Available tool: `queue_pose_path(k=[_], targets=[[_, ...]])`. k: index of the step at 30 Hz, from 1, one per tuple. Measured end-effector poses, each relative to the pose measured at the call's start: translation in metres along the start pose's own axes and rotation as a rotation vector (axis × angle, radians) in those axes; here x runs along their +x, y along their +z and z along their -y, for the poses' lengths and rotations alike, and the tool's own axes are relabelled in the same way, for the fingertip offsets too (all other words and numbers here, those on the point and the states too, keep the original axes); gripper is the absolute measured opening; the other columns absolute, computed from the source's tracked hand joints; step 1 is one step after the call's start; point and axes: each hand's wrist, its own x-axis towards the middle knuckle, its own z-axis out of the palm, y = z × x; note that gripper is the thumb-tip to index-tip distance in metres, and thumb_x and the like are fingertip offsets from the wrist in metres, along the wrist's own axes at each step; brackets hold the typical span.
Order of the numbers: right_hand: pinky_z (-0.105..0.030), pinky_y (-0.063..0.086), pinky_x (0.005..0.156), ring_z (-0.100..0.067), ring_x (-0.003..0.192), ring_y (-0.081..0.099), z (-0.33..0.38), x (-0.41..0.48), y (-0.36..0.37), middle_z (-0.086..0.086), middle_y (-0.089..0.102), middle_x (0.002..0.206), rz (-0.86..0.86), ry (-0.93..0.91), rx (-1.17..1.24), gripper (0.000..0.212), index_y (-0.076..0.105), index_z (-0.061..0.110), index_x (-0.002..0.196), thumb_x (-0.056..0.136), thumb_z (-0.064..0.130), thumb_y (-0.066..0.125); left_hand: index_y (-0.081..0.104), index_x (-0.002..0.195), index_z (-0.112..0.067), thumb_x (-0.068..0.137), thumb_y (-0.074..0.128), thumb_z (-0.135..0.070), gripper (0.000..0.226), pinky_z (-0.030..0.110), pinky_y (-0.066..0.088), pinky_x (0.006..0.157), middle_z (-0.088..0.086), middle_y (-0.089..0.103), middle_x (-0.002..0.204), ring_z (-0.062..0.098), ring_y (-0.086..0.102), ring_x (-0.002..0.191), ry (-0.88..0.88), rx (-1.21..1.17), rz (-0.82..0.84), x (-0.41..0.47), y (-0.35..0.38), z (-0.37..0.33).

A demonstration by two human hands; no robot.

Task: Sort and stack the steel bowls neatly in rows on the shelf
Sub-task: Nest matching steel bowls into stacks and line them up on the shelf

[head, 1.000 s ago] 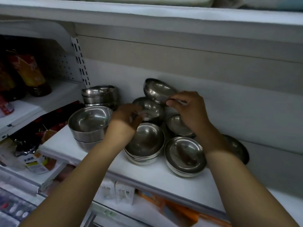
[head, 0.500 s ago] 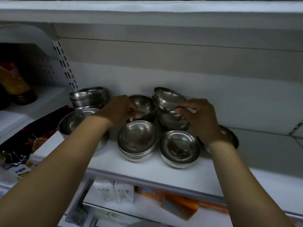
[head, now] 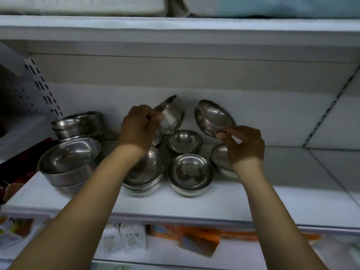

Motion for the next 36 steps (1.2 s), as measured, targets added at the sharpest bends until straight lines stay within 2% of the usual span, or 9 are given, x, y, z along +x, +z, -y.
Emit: queue_pose_path(k=[5, 12, 17, 20, 22, 25, 27, 32, 36], targets=[[-0.02, 0.05, 0.085, 0.008, 0.079, 0.059, -0.014, -0.017, -0.053, 0.021, 0.067, 0.082, -0.205, 0.01, -0.126, 0.014, 0.077, 0.026, 0.083, 0.083, 0.013, 0.073, 0.058, 0.076, -0.027, 0.101, 0.062, -0.022, 0.025, 0.005, 0.043, 0.06, -0.012, 0.064, 0.072, -0.008, 0.06, 0.063, -0.087, -0.275, 0.033, -0.017, 0.031, -0.038], [0.007, 0.035, 0.067, 0.021, 0.069, 0.053, -0.043, -0.034, -0.101, 0.024, 0.057, 0.079, -0.269, 0.212, -0.254, 0.017, 0.078, 0.008, 0.098, 0.083, 0.001, 0.078, 0.063, 0.082, -0.017, 0.102, 0.059, -0.026, 0.022, 0.008, 0.044, 0.056, -0.005, 0.068, 0.07, -0.005, 0.06, 0.055, -0.149, -0.398, 0.133, -0.033, 0.069, -0.069], [-0.018, 0.036, 0.083, -0.022, 0.09, 0.065, -0.071, -0.05, -0.112, -0.001, 0.07, 0.088, -0.205, 0.155, -0.559, 0.025, 0.077, 0.03, 0.087, 0.084, 0.006, 0.072, 0.066, 0.087, -0.008, 0.103, 0.058, -0.031, 0.029, 0.007, 0.042, 0.055, 0.0, 0.069, 0.072, -0.004, 0.059, 0.055, -0.177, -0.428, 0.175, -0.04, 0.083, -0.086], [0.0, 0.028, 0.081, 0.005, 0.088, 0.044, -0.078, -0.059, -0.112, -0.012, 0.061, 0.113, -0.163, 0.291, -0.509, 0.014, 0.078, 0.02, 0.099, 0.088, 0.013, 0.072, 0.066, 0.083, -0.013, 0.102, 0.059, -0.035, 0.03, 0.021, 0.046, 0.062, 0.005, 0.07, 0.073, 0.006, 0.059, 0.059, -0.211, -0.474, 0.188, -0.045, 0.087, -0.09], [0.002, 0.026, 0.086, 0.001, 0.088, 0.034, -0.082, -0.063, -0.111, -0.015, 0.058, 0.121, -0.142, 0.299, -0.55, 0.018, 0.079, 0.016, 0.106, 0.089, 0.015, 0.074, 0.067, 0.082, -0.015, 0.102, 0.06, -0.034, 0.028, 0.027, 0.047, 0.066, 0.003, 0.07, 0.07, 0.01, 0.061, 0.061, -0.226, -0.505, 0.204, -0.047, 0.087, -0.093], [-0.03, 0.042, 0.101, -0.023, 0.121, 0.043, -0.076, -0.069, -0.109, -0.007, 0.064, 0.104, -0.111, 0.247, -0.604, 0.017, 0.079, 0.012, 0.105, 0.088, 0.015, 0.075, 0.066, 0.08, -0.016, 0.103, 0.059, -0.031, 0.028, 0.028, 0.048, 0.066, -0.005, 0.069, 0.06, 0.005, 0.061, 0.054, -0.23, -0.542, 0.215, -0.049, 0.083, -0.094], [-0.042, 0.047, 0.098, -0.038, 0.121, 0.047, -0.063, -0.069, -0.107, -0.007, 0.067, 0.098, -0.115, 0.24, -0.601, 0.019, 0.078, 0.006, 0.105, 0.089, 0.015, 0.074, 0.067, 0.082, -0.016, 0.103, 0.058, -0.03, 0.027, 0.032, 0.051, 0.069, -0.005, 0.07, 0.059, 0.005, 0.062, 0.054, -0.231, -0.557, 0.223, -0.049, 0.079, -0.093], [-0.023, 0.041, 0.086, -0.019, 0.112, 0.057, -0.007, -0.056, -0.093, 0.002, 0.067, 0.106, -0.147, 0.29, -0.293, 0.032, 0.074, 0.017, 0.113, 0.09, 0.039, 0.073, 0.069, 0.081, -0.016, 0.101, 0.062, -0.027, 0.024, 0.034, 0.051, 0.067, 0.001, 0.073, 0.068, 0.023, 0.064, 0.063, -0.197, -0.592, 0.219, -0.051, 0.06, -0.081], [-0.023, 0.047, 0.093, -0.007, 0.116, 0.058, 0.04, -0.046, -0.063, 0.011, 0.064, 0.127, 0.105, 0.397, 0.088, 0.075, 0.055, 0.032, 0.137, 0.071, 0.065, 0.073, 0.074, 0.077, -0.02, 0.096, 0.069, -0.017, 0.02, 0.039, 0.058, 0.074, 0.005, 0.074, 0.075, 0.019, 0.068, 0.072, -0.1, -0.617, 0.256, -0.05, 0.034, -0.062]])
